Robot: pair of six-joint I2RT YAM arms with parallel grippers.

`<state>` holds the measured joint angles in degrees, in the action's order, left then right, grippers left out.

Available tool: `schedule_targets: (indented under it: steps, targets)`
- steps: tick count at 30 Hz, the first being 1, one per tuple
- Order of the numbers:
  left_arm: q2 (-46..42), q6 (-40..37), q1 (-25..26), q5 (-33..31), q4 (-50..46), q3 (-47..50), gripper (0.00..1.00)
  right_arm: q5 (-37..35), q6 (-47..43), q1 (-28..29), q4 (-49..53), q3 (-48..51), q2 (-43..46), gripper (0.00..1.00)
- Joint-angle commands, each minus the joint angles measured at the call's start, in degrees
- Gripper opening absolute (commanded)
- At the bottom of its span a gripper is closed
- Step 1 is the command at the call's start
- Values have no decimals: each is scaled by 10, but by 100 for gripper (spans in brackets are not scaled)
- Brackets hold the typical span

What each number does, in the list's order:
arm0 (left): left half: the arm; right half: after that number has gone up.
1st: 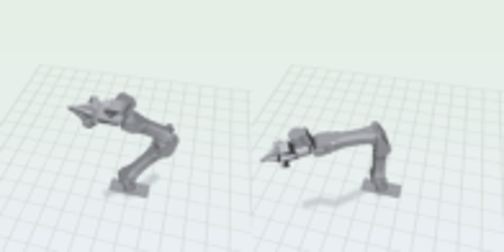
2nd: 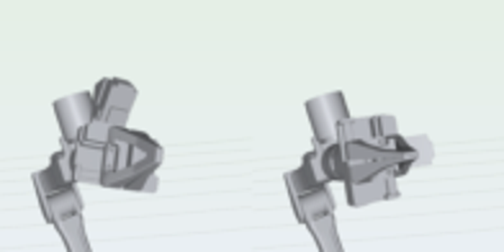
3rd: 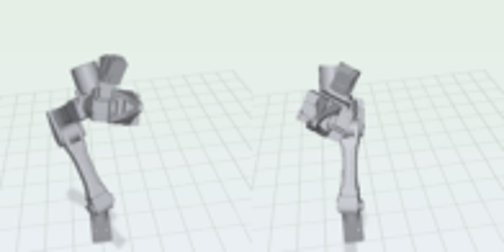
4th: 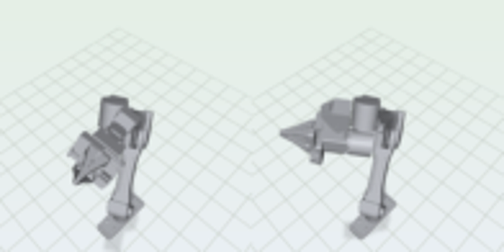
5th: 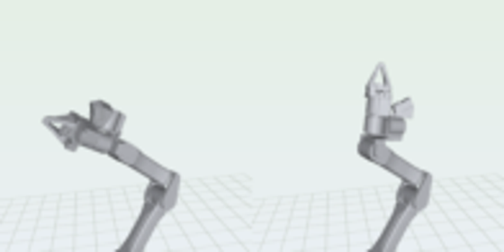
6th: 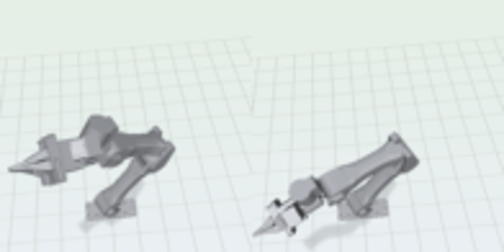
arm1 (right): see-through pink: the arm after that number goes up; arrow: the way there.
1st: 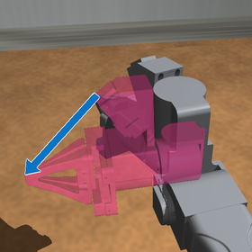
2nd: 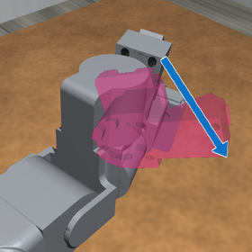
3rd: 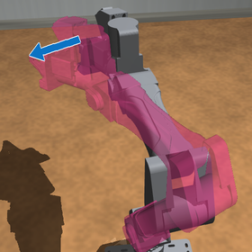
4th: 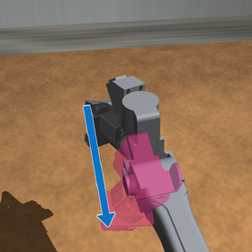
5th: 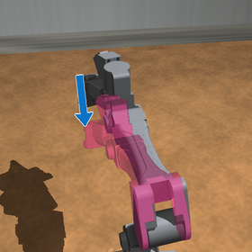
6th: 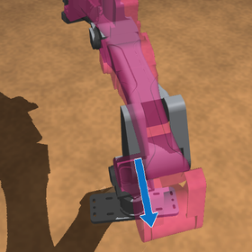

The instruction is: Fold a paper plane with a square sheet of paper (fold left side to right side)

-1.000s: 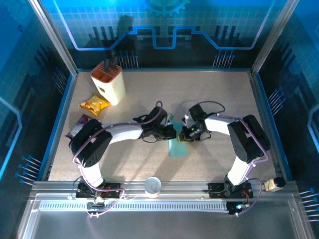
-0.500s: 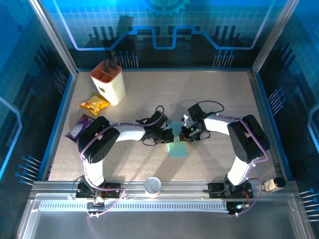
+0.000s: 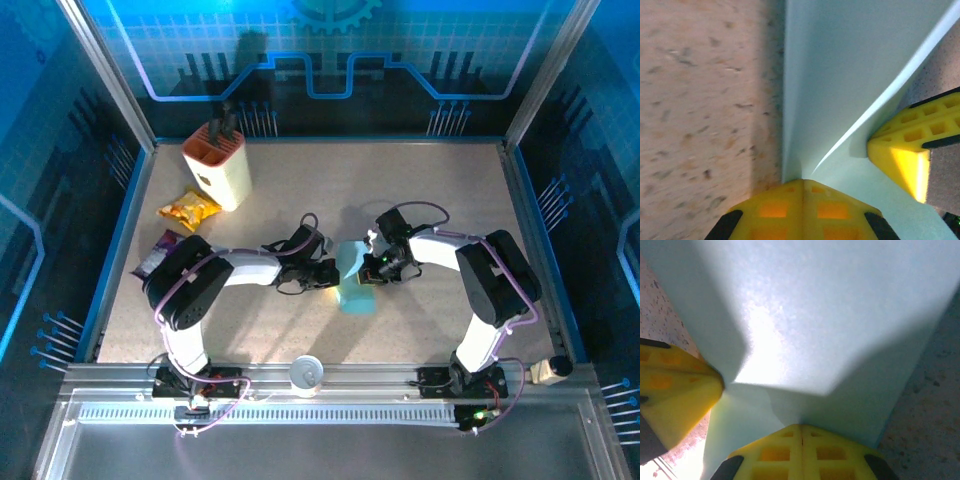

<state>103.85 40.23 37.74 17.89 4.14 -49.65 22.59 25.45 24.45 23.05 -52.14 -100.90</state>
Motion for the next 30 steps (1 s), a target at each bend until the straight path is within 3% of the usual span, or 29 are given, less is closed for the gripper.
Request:
schedule_targets:
  steps: [1,6,13,30]
  targets:
    - [-40,-18,-4,-28,-37,18,1,-86,-4,4,32,20,-34,0]
    - [-62,-13,18,-26,-22,14,0,-80,-3,5,29,20,-30,0]
    - [0,-14,43,-29,-37,-46,0,-79,-2,8,29,20,-31,0]
    - [48,9,51,-50,-72,-72,0,-66,2,17,18,20,-33,0]
